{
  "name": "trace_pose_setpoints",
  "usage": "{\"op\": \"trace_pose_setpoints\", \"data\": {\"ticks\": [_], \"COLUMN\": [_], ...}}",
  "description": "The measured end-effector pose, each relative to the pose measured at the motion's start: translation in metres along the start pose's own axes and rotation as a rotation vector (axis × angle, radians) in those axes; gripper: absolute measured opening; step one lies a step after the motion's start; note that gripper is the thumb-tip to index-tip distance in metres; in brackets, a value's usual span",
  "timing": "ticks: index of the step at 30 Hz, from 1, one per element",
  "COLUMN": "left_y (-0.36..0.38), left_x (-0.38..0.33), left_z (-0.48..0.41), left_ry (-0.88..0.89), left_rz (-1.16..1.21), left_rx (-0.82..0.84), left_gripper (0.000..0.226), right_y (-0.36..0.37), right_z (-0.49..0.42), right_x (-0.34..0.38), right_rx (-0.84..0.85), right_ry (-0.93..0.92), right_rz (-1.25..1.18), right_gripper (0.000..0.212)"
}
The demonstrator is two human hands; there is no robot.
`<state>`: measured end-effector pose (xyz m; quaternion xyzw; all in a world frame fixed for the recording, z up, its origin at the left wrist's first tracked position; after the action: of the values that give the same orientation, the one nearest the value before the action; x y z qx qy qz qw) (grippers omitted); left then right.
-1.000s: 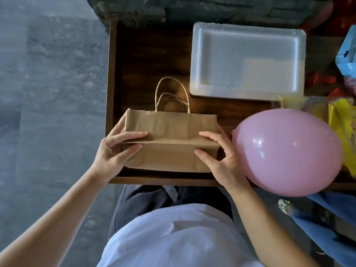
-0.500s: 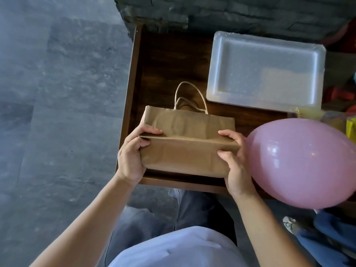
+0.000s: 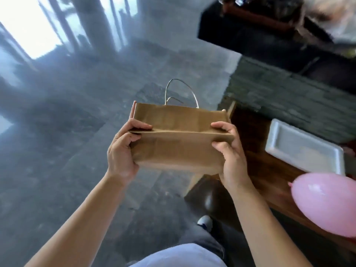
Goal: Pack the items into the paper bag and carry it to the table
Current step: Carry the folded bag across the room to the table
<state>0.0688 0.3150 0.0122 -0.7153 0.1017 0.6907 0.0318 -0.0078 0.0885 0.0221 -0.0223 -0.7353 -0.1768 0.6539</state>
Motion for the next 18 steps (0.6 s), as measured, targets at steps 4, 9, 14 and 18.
{"op": "trace_pose_setpoints", "data": {"ticks": [4, 9, 14, 18], "left_y": [-0.169, -0.333, -0.435, -0.472], "left_x": [-0.048, -0.081, -0.095, -0.102], "left_z": [0.07, 0.196, 0.342, 0.447], "left_ry": [0.123, 0.155, 0.195, 0.236], "left_rz": [-0.056, -0.046, -0.009, -0.03], "left_rx": [-0.265, -0.669, -1.074, -1.392], "left_gripper": [0.035, 0.034, 0.041, 0.043], "right_y": [0.171, 0.37, 0.524, 0.616], "right_z": [0.02, 0.079, 0.171, 0.258], "right_x": [-0.023, -0.042, -0.061, -0.077], "right_rx": [0.285, 0.684, 1.086, 1.409], "right_ry": [-0.042, 0.019, 0.151, 0.27], "right_rz": [-0.083, -0.206, -0.277, -0.293], "right_gripper": [0.036, 0.037, 0.028, 0.025]}}
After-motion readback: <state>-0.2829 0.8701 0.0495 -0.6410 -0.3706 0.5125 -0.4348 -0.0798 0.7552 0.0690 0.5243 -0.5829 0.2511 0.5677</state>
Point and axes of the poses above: each hand's wrist, its own z-axis away from the middle knuckle, its own y-axis out of the palm, x = y × z, the point moved 3 cm from there along -z, towards the middle knuckle, and after that the axes turned 12 degrees about -z, right-handed, at the moved point
